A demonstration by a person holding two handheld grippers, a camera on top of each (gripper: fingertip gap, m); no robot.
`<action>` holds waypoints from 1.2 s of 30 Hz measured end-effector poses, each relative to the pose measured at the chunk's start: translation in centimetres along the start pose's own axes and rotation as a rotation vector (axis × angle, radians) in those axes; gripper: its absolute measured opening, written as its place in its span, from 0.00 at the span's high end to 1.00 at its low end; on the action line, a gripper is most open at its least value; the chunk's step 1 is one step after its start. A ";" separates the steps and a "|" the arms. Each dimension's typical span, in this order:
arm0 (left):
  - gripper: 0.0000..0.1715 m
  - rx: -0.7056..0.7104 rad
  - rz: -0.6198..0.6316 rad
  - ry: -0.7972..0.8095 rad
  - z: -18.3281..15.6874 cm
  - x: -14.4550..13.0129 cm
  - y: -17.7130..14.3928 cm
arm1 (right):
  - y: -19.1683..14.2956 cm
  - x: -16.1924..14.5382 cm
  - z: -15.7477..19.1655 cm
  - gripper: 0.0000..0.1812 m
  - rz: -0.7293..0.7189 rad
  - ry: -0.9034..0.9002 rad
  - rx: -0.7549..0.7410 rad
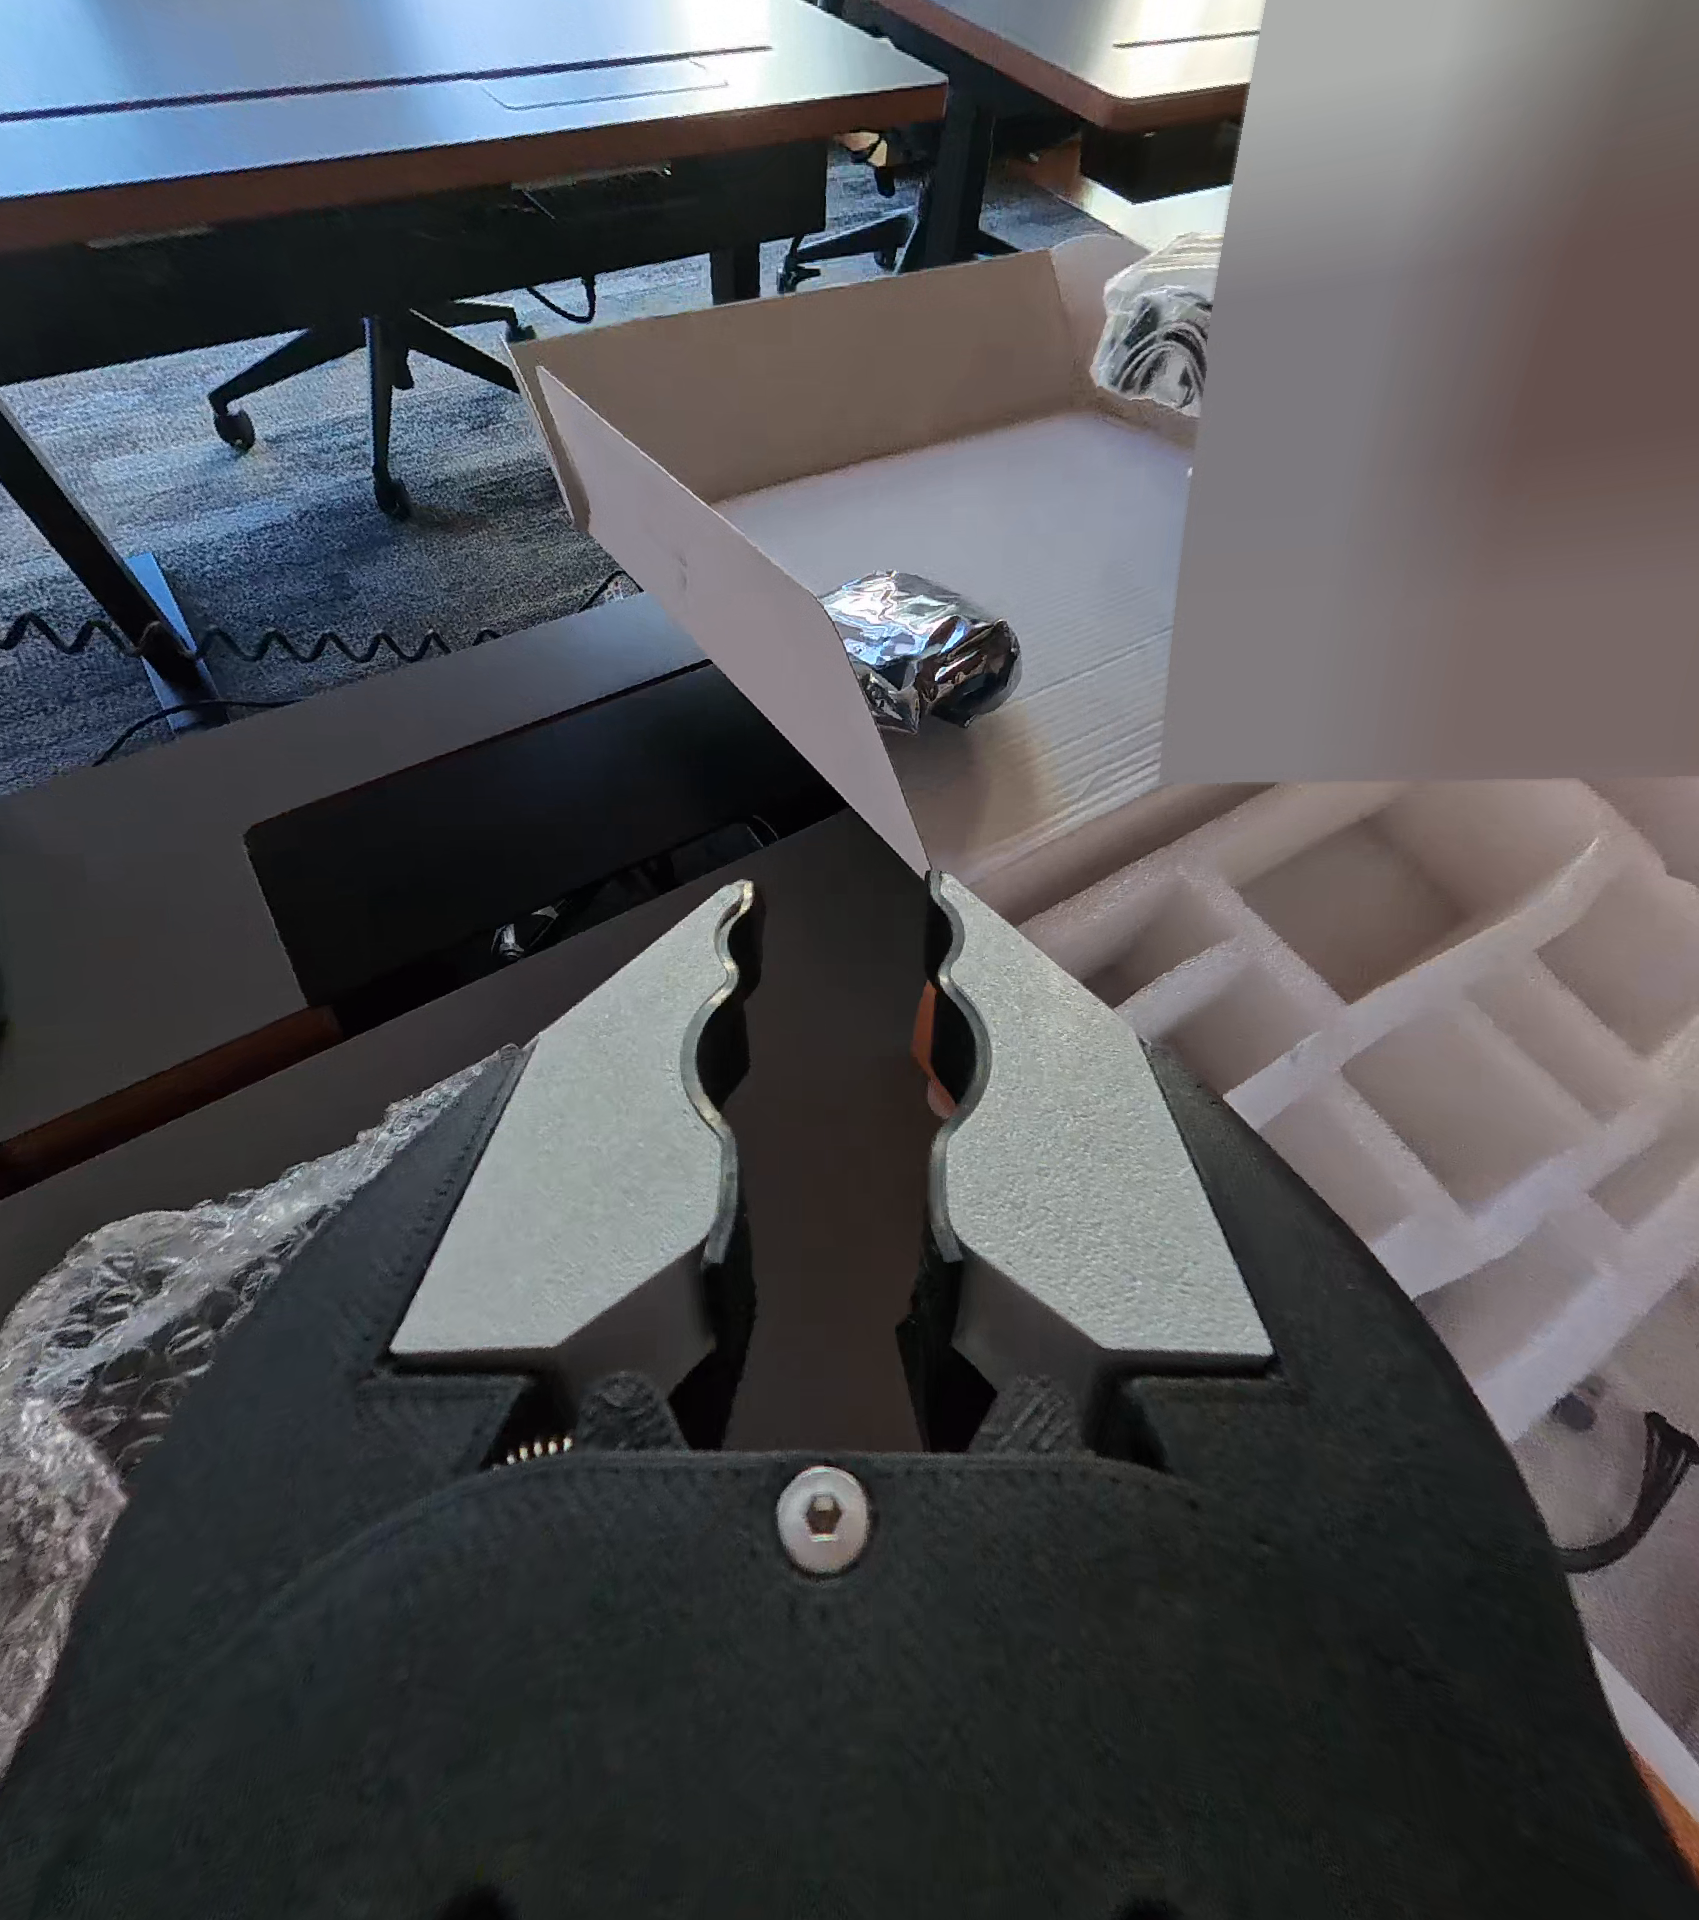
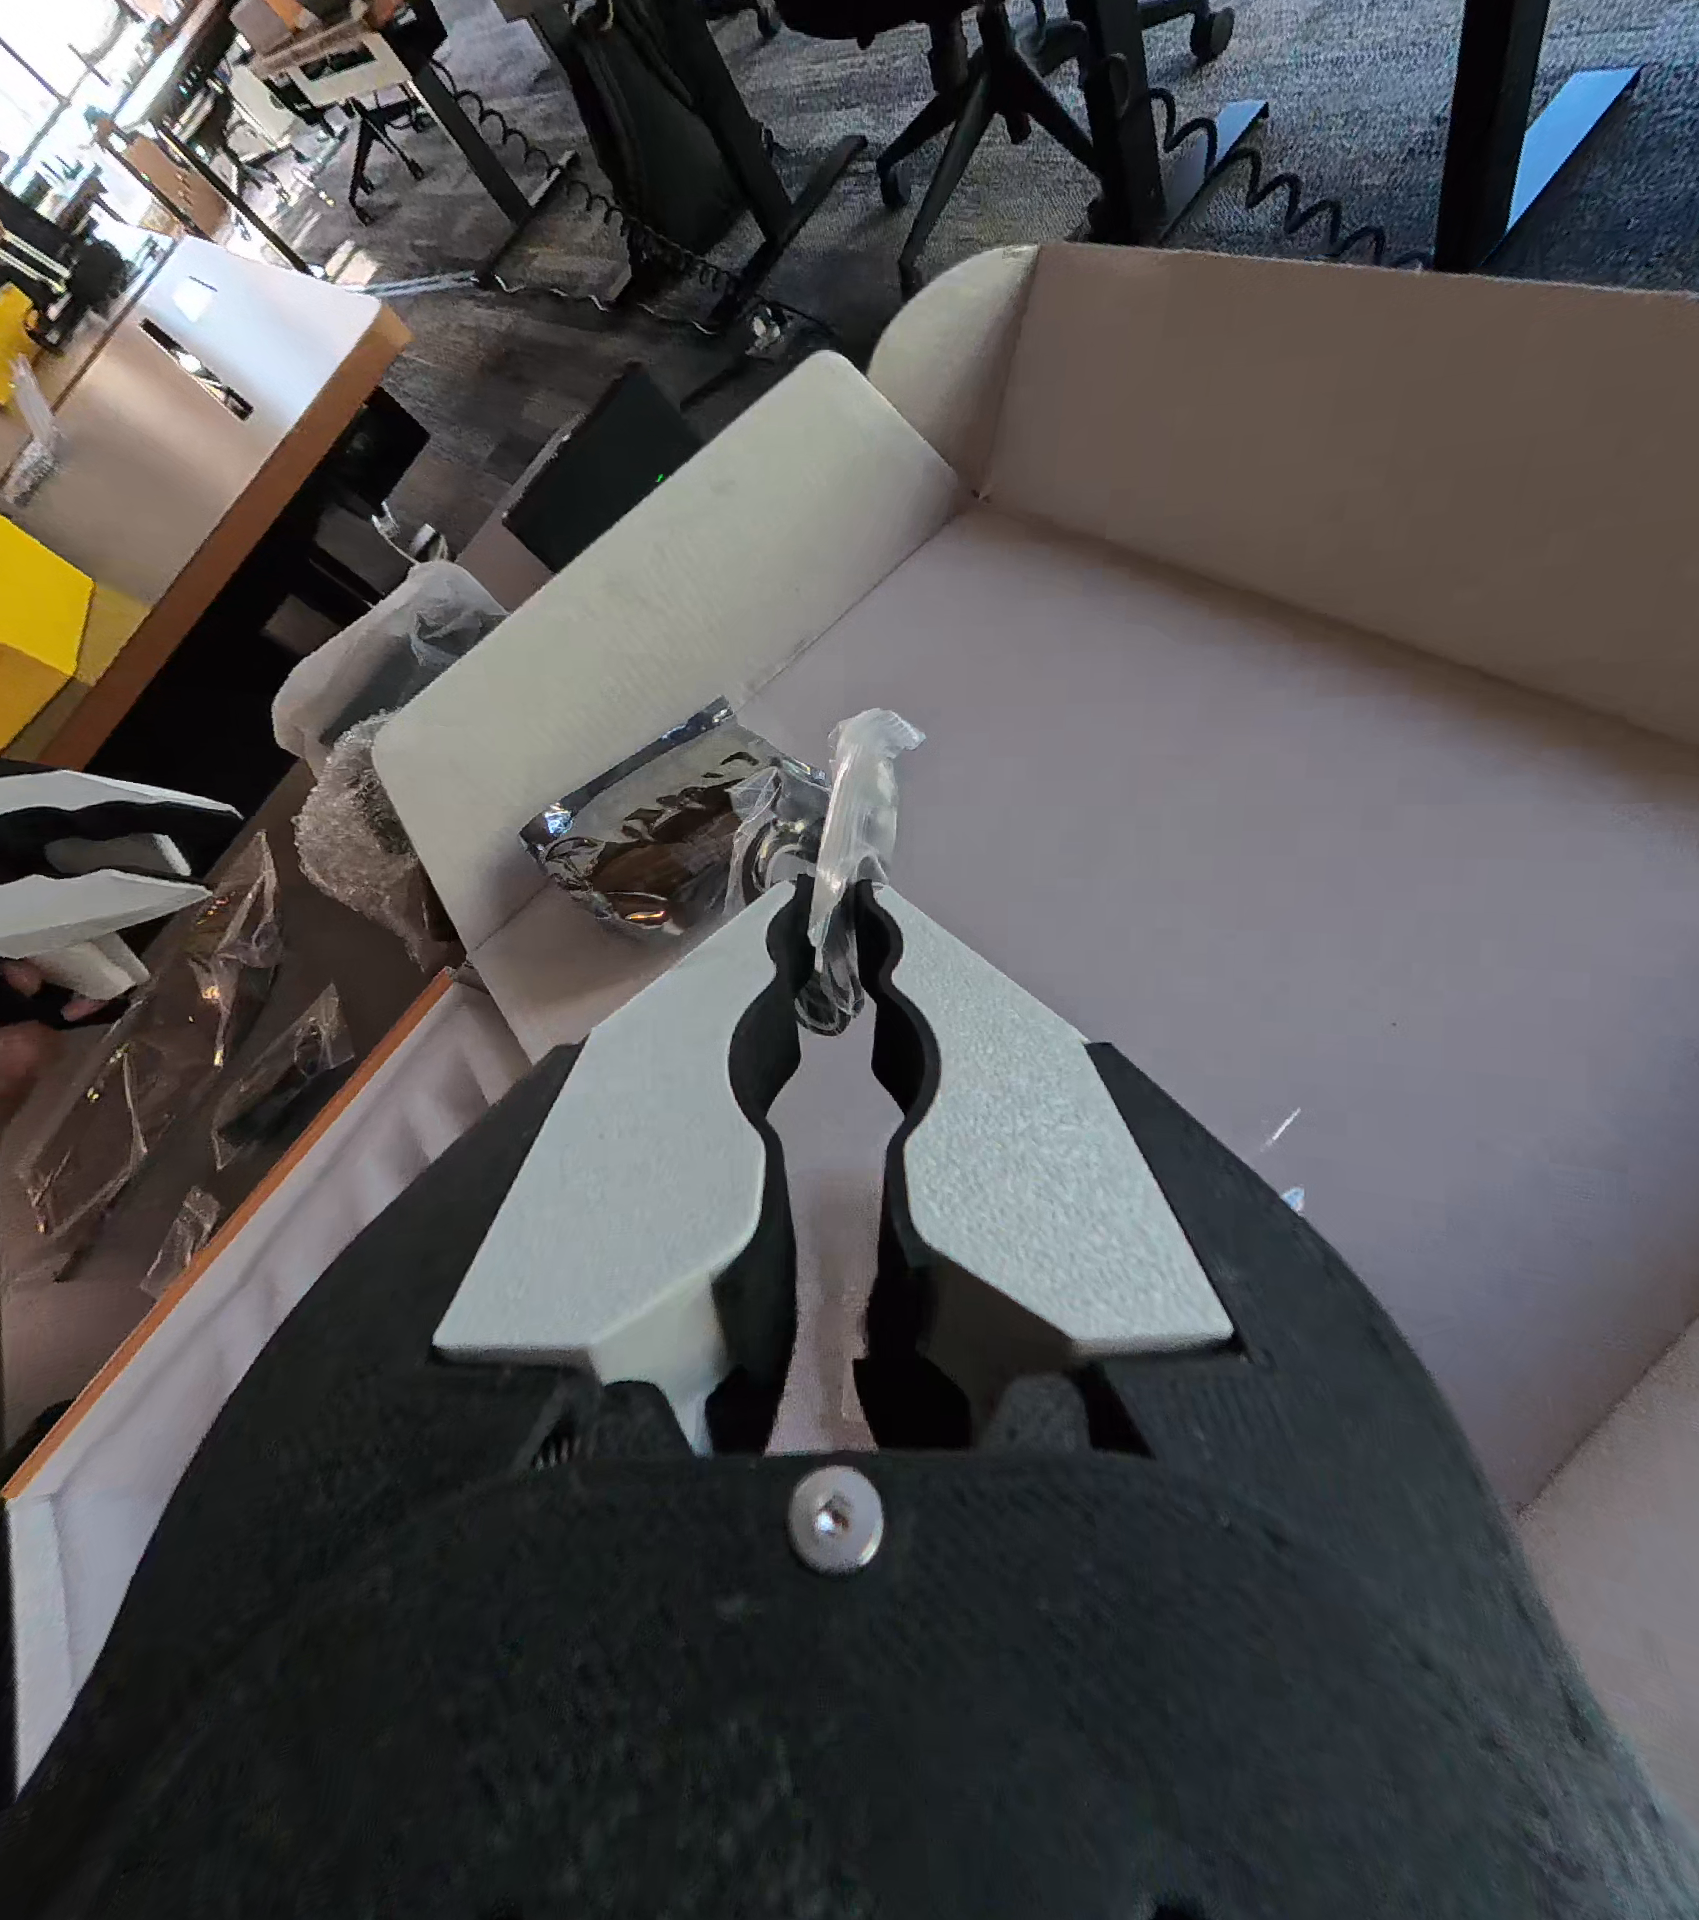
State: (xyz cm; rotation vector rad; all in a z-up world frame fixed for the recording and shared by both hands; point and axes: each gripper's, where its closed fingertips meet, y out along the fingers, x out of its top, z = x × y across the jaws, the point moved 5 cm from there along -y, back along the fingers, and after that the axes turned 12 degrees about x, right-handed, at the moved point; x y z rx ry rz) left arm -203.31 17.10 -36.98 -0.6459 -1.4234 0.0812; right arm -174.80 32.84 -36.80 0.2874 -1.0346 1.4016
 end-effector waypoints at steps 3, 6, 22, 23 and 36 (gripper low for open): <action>0.83 0.000 -0.007 -0.019 0.1 0.2 -0.6 | -0.5 0.2 0.8 0.97 -0.017 -0.009 -0.016; 0.83 -0.008 -0.010 -0.029 0.1 0.3 -1.4 | -0.4 -0.1 1.3 0.97 -0.011 -0.023 -0.032; 0.78 -0.156 0.043 -0.009 -2.1 -1.1 -4.3 | 3.1 -4.6 5.8 0.84 0.100 -0.164 -0.113; 0.78 -0.175 0.035 -0.018 -2.1 -1.1 -4.6 | 2.2 -4.4 6.6 0.83 0.077 -0.191 -0.148; 0.79 -0.415 0.106 0.115 -1.0 1.9 -11.8 | -13.4 -21.4 31.2 0.82 0.006 -0.098 -0.308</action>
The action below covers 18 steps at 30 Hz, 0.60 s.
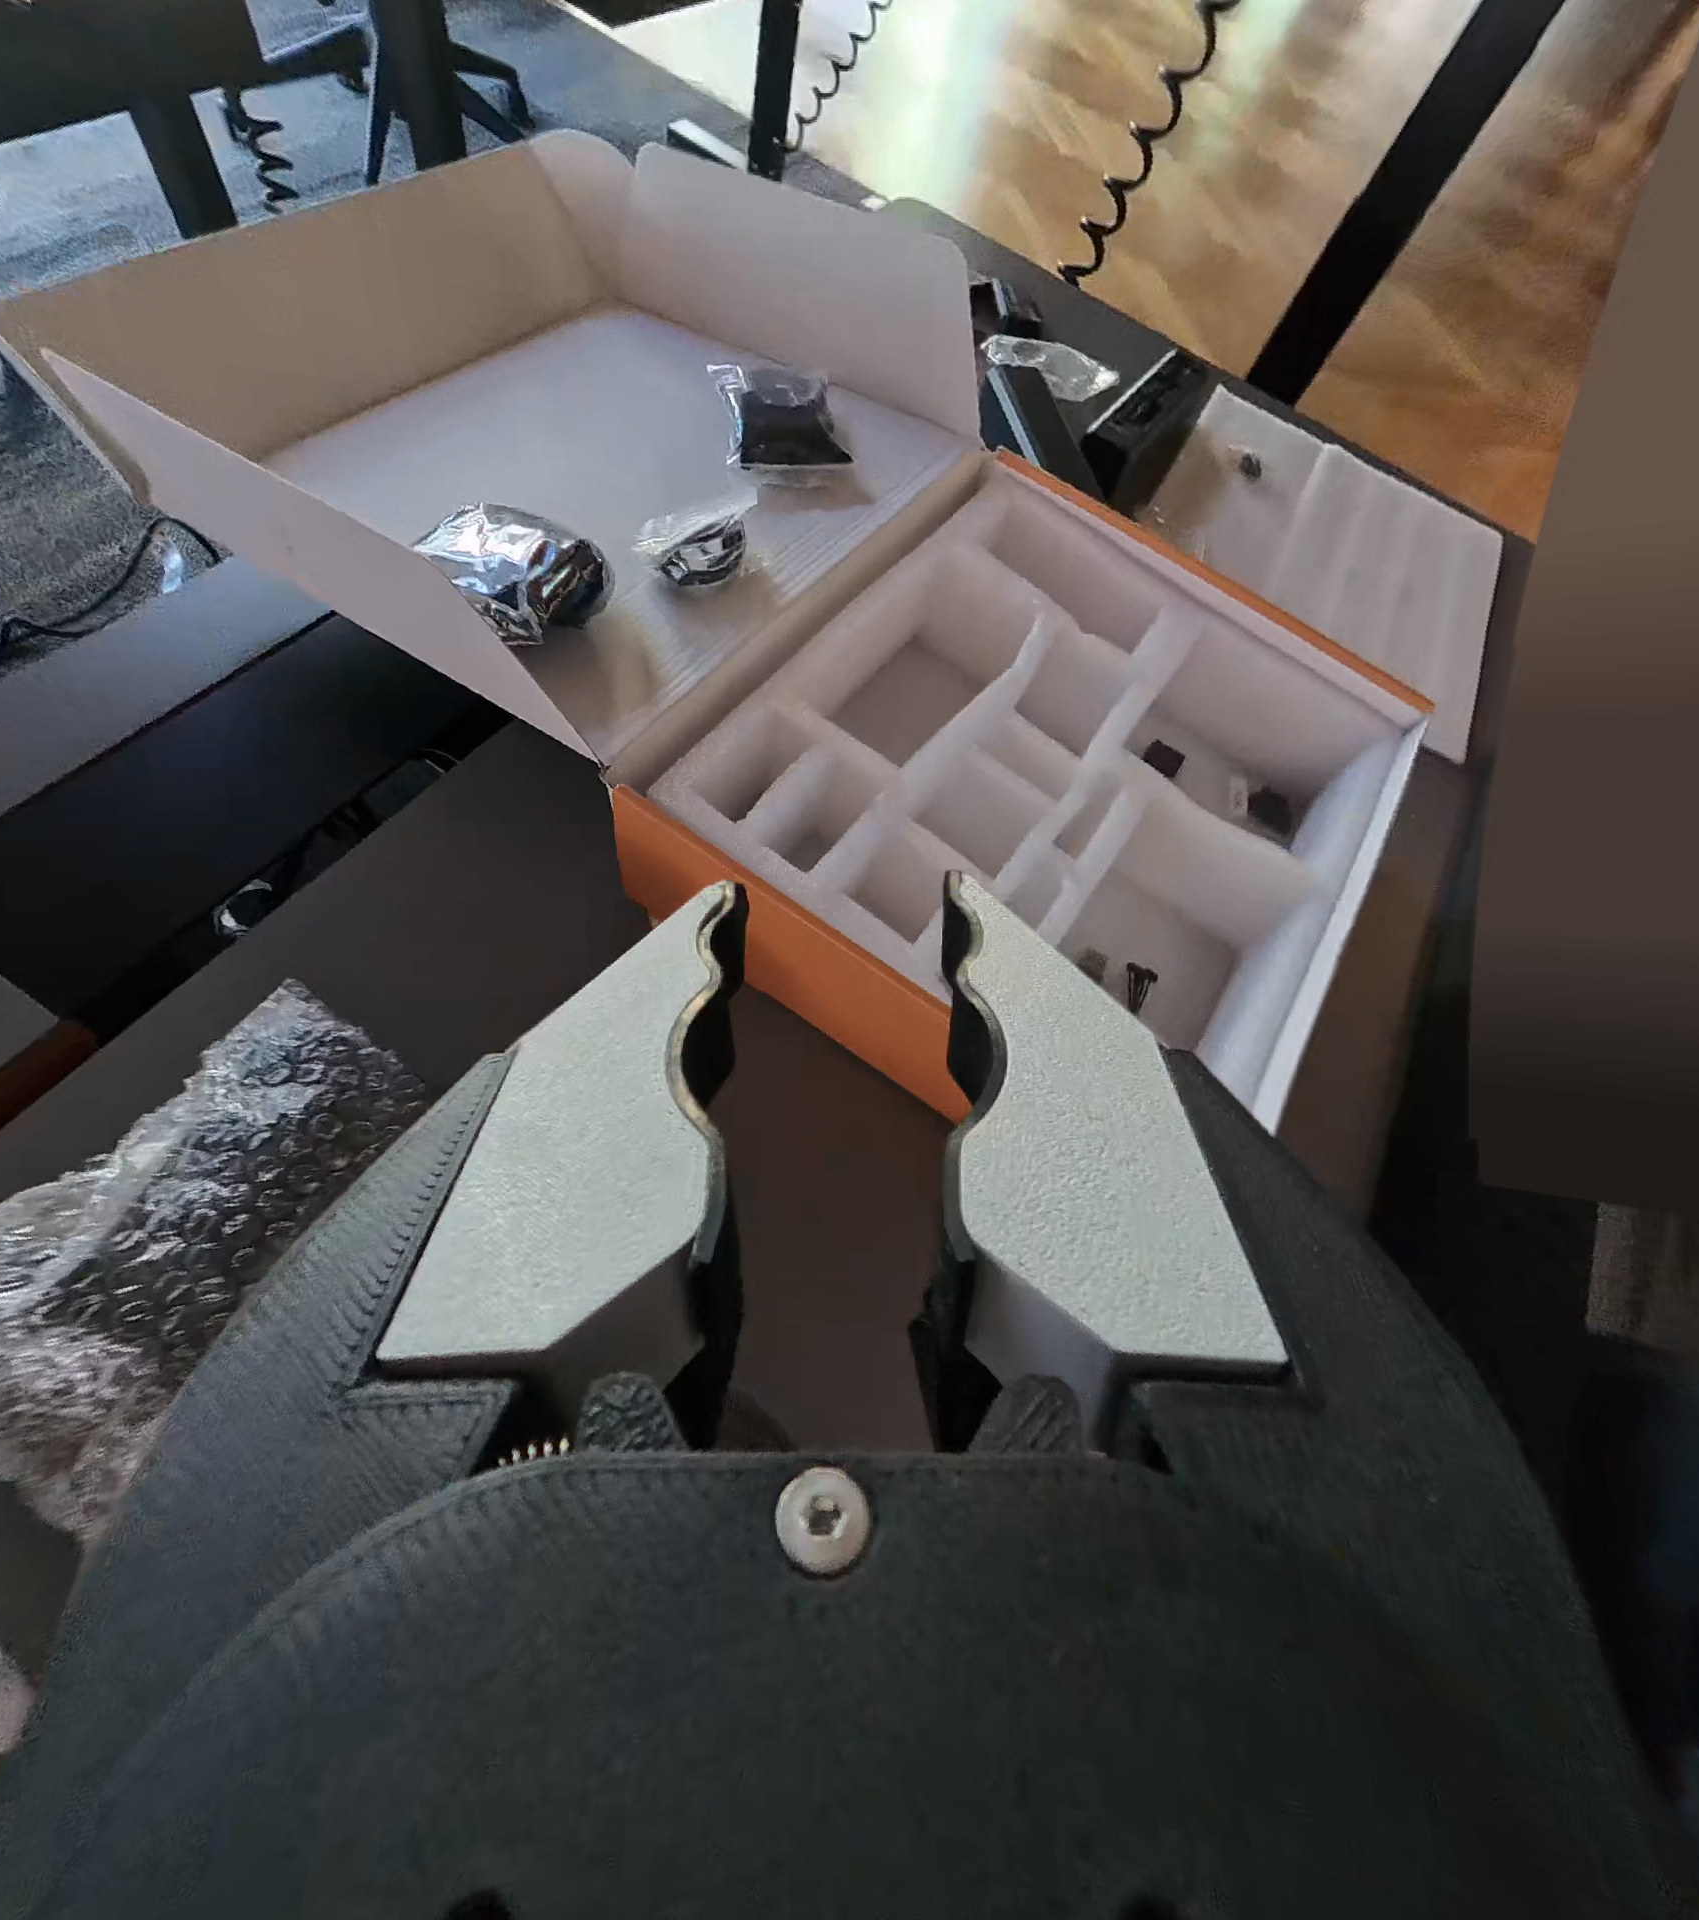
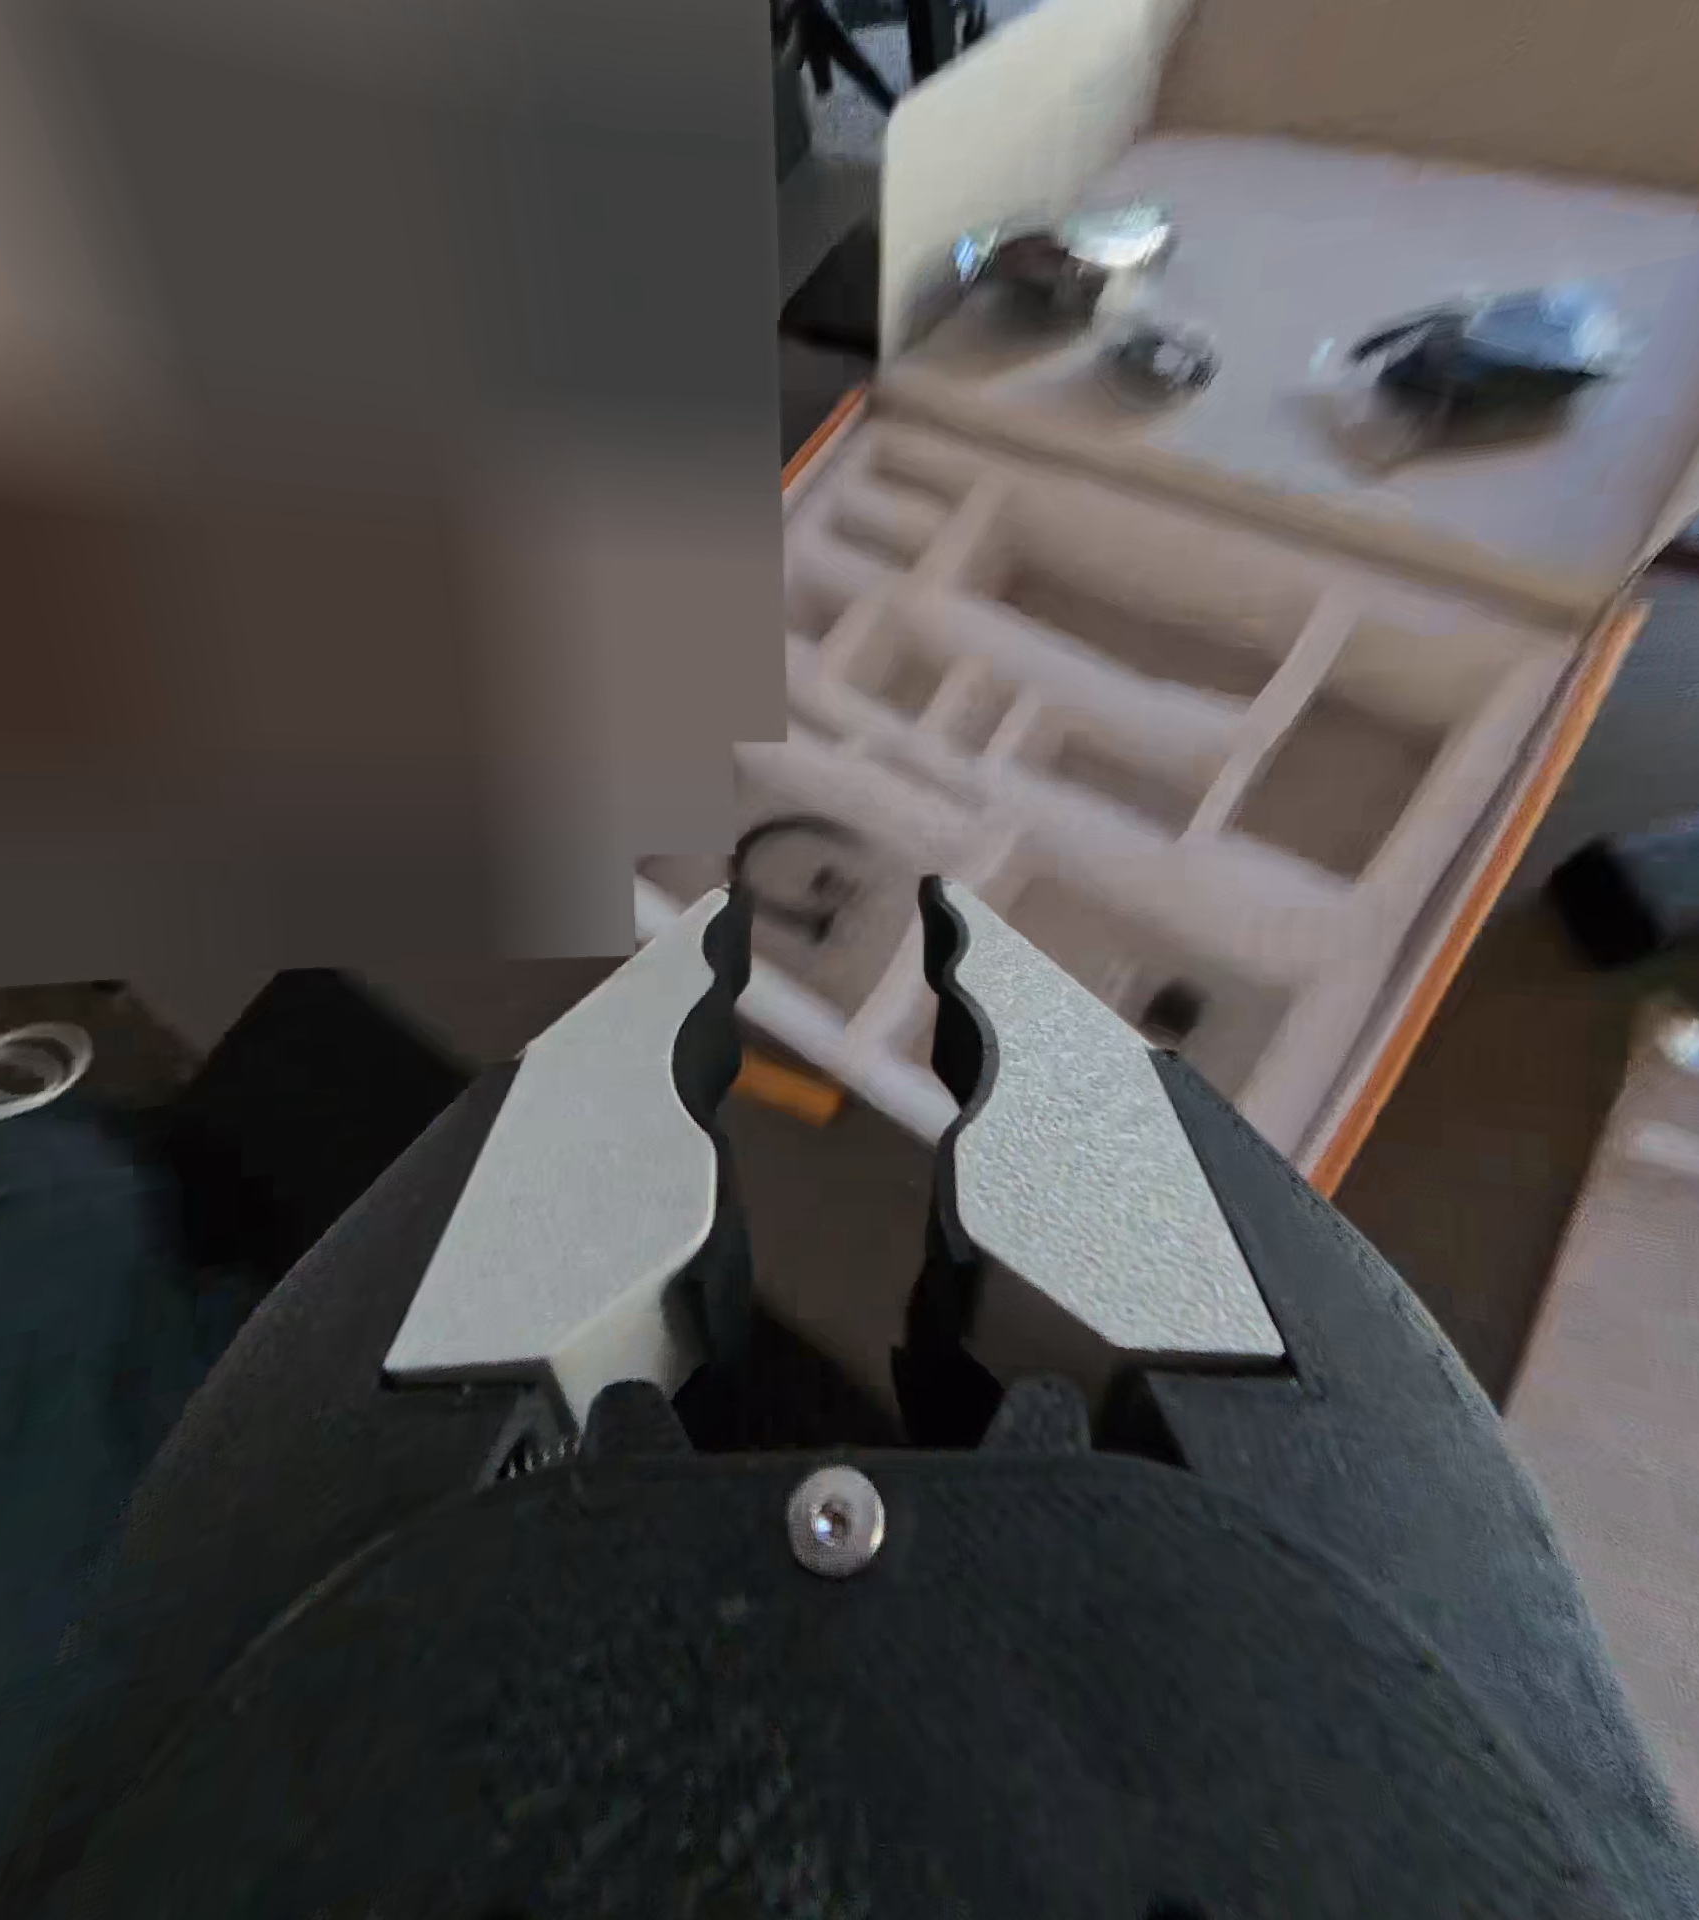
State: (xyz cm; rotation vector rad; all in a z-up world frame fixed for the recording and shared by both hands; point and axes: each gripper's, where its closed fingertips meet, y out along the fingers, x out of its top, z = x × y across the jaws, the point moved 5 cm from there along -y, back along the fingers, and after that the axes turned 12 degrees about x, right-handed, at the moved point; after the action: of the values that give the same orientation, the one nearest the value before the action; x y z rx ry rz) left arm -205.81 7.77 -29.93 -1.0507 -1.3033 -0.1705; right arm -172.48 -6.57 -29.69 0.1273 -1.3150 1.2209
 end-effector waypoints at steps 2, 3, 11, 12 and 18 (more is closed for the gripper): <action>0.79 -0.008 0.007 0.031 0.2 0.7 -1.1 | -1.1 -4.3 4.0 0.86 0.068 0.079 0.009; 0.79 -0.012 0.008 0.037 0.3 1.0 -1.5 | -1.3 -6.0 5.6 0.86 0.070 0.126 0.009; 0.80 -0.075 -0.043 -0.028 -0.2 3.1 -3.2 | 1.6 -16.4 16.0 0.95 0.191 0.401 0.189; 0.80 -0.068 -0.044 -0.019 -0.1 3.1 -3.3 | 1.7 -17.1 16.4 0.95 0.224 0.403 0.171; 0.80 -0.084 -0.013 -0.017 -0.6 2.4 -4.0 | 1.8 -14.7 15.8 0.97 0.187 0.399 0.076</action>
State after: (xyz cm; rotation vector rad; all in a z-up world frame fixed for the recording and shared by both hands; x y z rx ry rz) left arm -207.23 6.18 -25.76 -1.1175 -1.3277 -0.2281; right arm -180.91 -25.32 -36.65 -0.1816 -0.9478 1.3719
